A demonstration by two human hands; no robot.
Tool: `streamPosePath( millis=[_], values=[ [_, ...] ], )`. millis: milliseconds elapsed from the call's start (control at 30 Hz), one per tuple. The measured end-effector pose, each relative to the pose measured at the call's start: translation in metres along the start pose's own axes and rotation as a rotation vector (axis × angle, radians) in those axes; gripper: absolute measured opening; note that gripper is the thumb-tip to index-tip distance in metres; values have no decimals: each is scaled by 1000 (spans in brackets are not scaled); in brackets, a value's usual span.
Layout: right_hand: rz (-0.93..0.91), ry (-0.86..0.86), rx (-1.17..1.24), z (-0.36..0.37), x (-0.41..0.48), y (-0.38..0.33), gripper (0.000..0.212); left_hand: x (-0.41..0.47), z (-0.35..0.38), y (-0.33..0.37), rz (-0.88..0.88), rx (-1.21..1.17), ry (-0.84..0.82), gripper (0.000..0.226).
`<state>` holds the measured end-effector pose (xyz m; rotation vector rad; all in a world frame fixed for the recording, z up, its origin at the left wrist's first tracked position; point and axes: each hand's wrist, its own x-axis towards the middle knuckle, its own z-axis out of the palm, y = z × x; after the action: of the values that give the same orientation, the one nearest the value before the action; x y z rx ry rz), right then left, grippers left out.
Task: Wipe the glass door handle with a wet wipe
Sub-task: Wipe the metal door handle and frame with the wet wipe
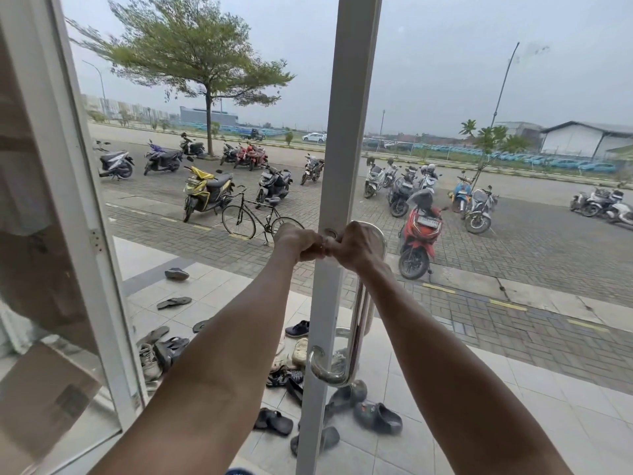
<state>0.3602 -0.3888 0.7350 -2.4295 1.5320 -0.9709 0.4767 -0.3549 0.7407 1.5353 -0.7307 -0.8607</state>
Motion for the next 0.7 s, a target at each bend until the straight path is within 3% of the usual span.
streamPosePath(
  millis=[400, 700],
  values=[
    [15, 29, -58, 10, 3, -28, 19, 15, 9, -1, 56, 47, 44, 15],
    [-30, 35, -50, 11, -5, -18, 13, 18, -2, -4, -73, -44, -146, 10]
  ],
)
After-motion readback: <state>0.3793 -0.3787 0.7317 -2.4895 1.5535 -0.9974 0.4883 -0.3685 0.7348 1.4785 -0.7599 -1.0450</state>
